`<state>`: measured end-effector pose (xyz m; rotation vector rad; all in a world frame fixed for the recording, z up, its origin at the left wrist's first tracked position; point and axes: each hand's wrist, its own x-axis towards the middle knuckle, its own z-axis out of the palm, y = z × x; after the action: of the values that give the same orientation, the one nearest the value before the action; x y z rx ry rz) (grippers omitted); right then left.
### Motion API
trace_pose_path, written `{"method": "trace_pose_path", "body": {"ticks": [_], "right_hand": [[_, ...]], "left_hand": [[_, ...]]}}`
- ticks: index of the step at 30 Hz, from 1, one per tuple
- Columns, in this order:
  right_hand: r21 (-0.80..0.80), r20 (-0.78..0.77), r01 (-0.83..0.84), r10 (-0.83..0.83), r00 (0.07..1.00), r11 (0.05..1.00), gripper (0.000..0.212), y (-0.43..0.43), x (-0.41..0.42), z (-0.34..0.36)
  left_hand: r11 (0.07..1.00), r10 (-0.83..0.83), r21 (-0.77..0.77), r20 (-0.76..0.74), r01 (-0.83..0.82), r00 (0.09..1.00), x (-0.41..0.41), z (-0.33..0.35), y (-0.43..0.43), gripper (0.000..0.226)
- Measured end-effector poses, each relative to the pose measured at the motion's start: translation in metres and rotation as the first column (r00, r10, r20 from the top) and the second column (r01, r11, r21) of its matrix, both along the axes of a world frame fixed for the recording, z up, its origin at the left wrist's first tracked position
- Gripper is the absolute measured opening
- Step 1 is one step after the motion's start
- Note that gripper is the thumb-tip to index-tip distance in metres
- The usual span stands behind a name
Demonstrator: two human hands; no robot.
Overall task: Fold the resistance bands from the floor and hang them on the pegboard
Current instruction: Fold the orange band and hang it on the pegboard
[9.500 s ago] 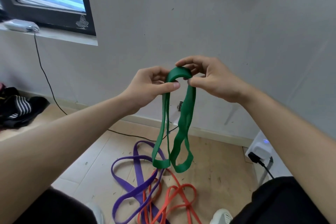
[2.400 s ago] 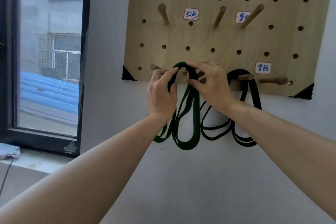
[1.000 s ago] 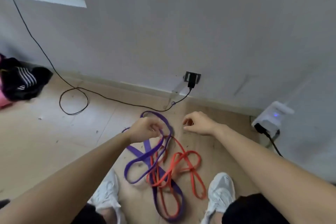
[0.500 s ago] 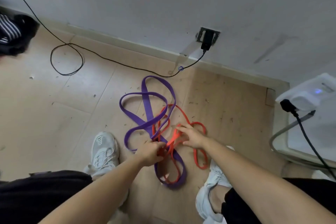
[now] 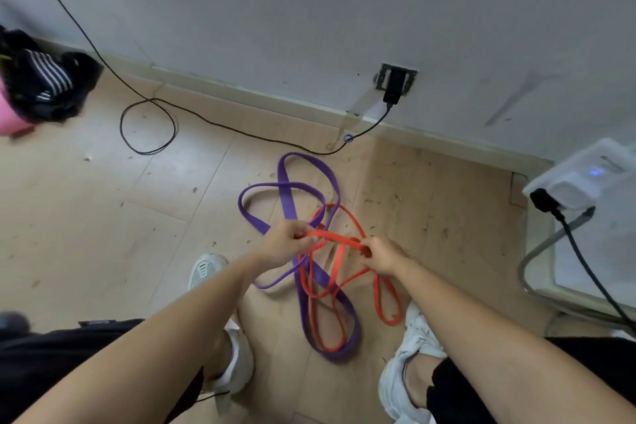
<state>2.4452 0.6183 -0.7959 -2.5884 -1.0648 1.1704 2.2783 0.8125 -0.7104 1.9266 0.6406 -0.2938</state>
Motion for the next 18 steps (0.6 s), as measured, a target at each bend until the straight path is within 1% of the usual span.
{"method": "trace_pose_path", "body": {"ticks": [2,3,6,9,10,12,13,15,16,17,18], "right_hand": [[0.025,-0.025,0.070,-0.069,0.997,0.997,0.011,-0.003,0.004,0.007],[0.034,-0.033,0.087,-0.086,0.996,0.996,0.009,-0.006,0.006,0.008],[0.077,-0.111,0.126,-0.117,0.987,0.989,0.024,-0.013,0.007,0.014],[0.147,-0.219,0.202,-0.168,0.961,0.968,0.025,-0.012,0.001,0.028],[0.198,-0.247,0.248,-0.196,0.949,0.948,0.023,-0.008,-0.001,0.036],[0.357,-0.280,0.364,-0.274,0.920,0.860,0.024,0.005,-0.005,0.054],[0.434,-0.301,0.421,-0.312,0.901,0.797,0.030,0.014,-0.006,0.067],[0.492,-0.385,0.508,-0.346,0.855,0.707,0.043,0.034,-0.008,0.099],[0.488,-0.431,0.523,-0.327,0.841,0.699,0.046,0.043,-0.011,0.116],[0.473,-0.477,0.519,-0.288,0.830,0.712,0.044,0.052,-0.013,0.131],[0.454,-0.509,0.487,-0.232,0.829,0.746,0.041,0.058,-0.016,0.144]], "left_hand": [[0.999,0.049,-0.006,0.082,-0.049,0.995,0.013,0.028,0.008,0.012],[0.997,0.073,0.028,0.121,-0.077,0.990,0.019,0.043,0.012,0.010],[0.982,0.118,0.119,0.230,-0.148,0.966,0.031,0.091,0.028,0.017],[0.967,0.146,0.145,0.352,-0.208,0.925,0.036,0.144,0.045,0.024],[0.964,0.142,0.151,0.398,-0.218,0.906,0.037,0.163,0.048,0.021],[0.965,0.113,0.156,0.480,-0.211,0.870,0.038,0.201,0.050,0.013],[0.965,0.089,0.170,0.507,-0.201,0.858,0.038,0.217,0.049,0.013],[0.957,0.036,0.223,0.539,-0.184,0.842,0.036,0.245,0.048,0.018],[0.951,0.016,0.248,0.550,-0.182,0.835,0.034,0.256,0.047,0.019],[0.946,0.006,0.264,0.565,-0.188,0.825,0.032,0.265,0.048,0.020],[0.941,0.008,0.271,0.584,-0.204,0.812,0.031,0.274,0.049,0.021]]}}
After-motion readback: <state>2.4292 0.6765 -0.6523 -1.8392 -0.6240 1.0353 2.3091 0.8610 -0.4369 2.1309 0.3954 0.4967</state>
